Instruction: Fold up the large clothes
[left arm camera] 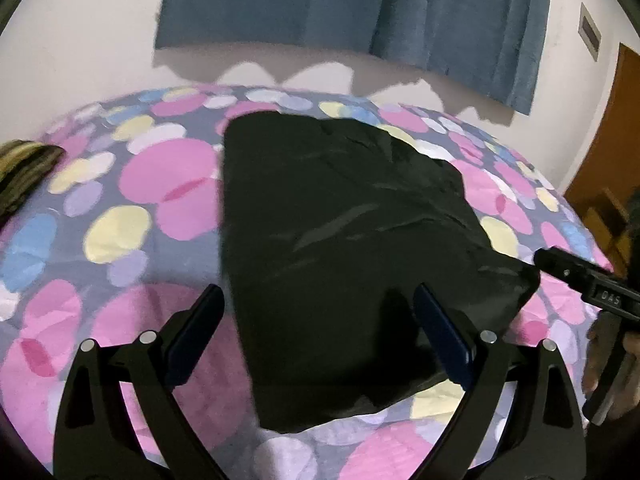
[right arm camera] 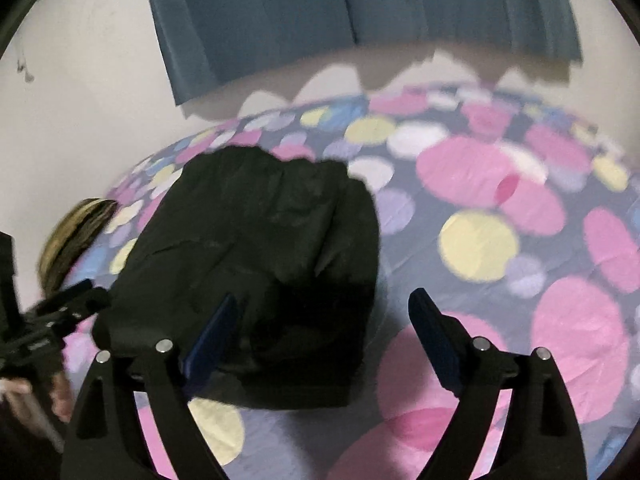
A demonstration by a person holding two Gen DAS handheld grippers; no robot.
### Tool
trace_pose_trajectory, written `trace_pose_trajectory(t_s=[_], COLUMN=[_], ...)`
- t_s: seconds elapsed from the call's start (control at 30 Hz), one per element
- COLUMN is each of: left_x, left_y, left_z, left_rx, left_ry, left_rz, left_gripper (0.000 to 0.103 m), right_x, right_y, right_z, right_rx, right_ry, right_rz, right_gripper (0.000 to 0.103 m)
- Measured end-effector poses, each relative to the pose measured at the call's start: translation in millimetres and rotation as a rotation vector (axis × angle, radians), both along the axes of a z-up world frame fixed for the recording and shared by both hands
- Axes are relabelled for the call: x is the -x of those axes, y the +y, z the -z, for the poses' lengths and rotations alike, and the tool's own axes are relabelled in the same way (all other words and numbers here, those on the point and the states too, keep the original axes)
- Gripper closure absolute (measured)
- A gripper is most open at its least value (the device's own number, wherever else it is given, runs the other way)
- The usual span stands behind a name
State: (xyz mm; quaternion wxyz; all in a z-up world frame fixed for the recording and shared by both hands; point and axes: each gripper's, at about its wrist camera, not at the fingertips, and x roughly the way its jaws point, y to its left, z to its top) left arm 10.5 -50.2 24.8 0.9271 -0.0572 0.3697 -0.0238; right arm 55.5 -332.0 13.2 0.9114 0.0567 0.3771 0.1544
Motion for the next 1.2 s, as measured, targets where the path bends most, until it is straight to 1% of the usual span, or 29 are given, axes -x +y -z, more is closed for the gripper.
trace_pose_trajectory(t_s=[0.07, 0.13, 0.23, 0.27, 0.37, 0.47, 0.63, 0.77, 0.83, 1.1, 1.2], left_x=[6.4, 10.9, 17.4, 19.1, 22.5, 23.9, 25.3, 25.6, 26.1, 28.3, 29.4], left_y=[1.5, 4.6, 8.9, 10.1, 12.7, 16.2, 16.9, 13.4, 12.6, 11.9, 10.8], left_z=[-2.4, -3.9, -5.7, -6.5, -8.8, -11.0, -9.9, -9.3, -9.5, -13.1, -15.9], left_rx=[-0.021, -0.016, -0.017, -0.026, -0.058, -0.068, -0.064, -0.113, -0.122, -0.106, -0.116], left_ry=[-0.018, -0.032, -0.042, -0.046, -0.063, -0.084, -0.085, -0.089, -0.087, -0.067, -0.057], left_rz=[-0.023, -0.041, -0.073, -0.082, -0.113, -0.149, -0.168, -0.188, -0.185, -0.186, -0.197], left_gripper=[0.006, 0.003, 0.003, 0.003, 0.003, 0.003, 0.003, 0.003, 0.003, 0.003, 0.003], right_x=[2.6, 4.6, 10.2, 11.7, 14.3, 17.2, 17.1, 16.2, 17.0, 19.0, 19.5], right_y=[3.5, 10.7, 21.1, 23.0, 26.6, 28.8, 31.8, 32.2, 33.2, 36.1, 36.0], right_z=[0.5, 1.9, -0.2, -1.7, -5.3, -7.7, -3.5, 0.5, -0.4, -1.9, -2.2], right_rx=[0.042, 0.122, 0.212, 0.225, 0.207, 0.189, 0.167, 0.136, 0.135, 0.133, 0.126], right_ry=[-0.023, -0.042, -0.087, -0.098, -0.103, -0.103, -0.086, -0.058, -0.058, -0.058, -0.052], right_rz=[0.013, 0.025, 0.043, 0.046, 0.035, 0.036, 0.034, 0.036, 0.033, 0.029, 0.027], right_gripper=[0.016, 0.016, 0.016, 0.016, 0.016, 0.016, 0.016, 0.016, 0.016, 0.016, 0.016])
